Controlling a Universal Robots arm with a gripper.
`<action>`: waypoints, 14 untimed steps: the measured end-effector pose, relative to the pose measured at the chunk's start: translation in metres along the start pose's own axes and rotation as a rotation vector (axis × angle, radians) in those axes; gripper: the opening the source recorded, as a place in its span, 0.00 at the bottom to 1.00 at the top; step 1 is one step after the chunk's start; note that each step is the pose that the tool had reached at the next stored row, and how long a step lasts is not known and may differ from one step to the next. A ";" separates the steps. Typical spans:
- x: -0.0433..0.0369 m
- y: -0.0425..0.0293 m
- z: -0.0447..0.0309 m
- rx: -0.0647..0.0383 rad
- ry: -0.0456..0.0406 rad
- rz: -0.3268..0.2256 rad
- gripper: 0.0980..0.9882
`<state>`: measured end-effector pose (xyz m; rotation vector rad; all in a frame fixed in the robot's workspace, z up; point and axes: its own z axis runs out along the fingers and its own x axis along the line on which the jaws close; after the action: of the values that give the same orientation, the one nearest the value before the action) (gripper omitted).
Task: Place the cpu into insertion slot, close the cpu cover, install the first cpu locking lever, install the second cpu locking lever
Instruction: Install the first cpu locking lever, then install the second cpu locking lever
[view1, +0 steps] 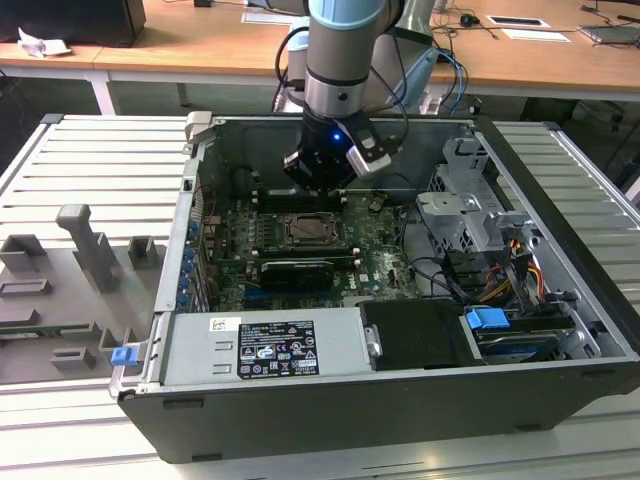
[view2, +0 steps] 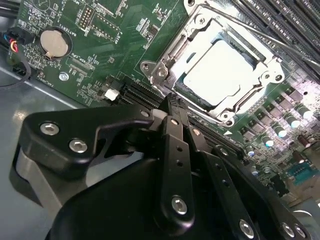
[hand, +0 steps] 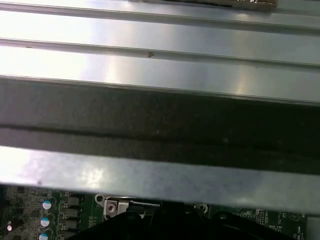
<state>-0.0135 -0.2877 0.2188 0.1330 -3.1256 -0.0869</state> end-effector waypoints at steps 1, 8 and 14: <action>0.0001 -0.0005 0.0000 0.000 0.0000 0.000 0.01; 0.0003 -0.0033 -0.0002 0.000 0.0000 0.000 0.01; 0.0004 -0.0047 -0.0003 0.000 0.0000 0.000 0.01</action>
<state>-0.0135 -0.2924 0.2188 0.1329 -3.1256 -0.0869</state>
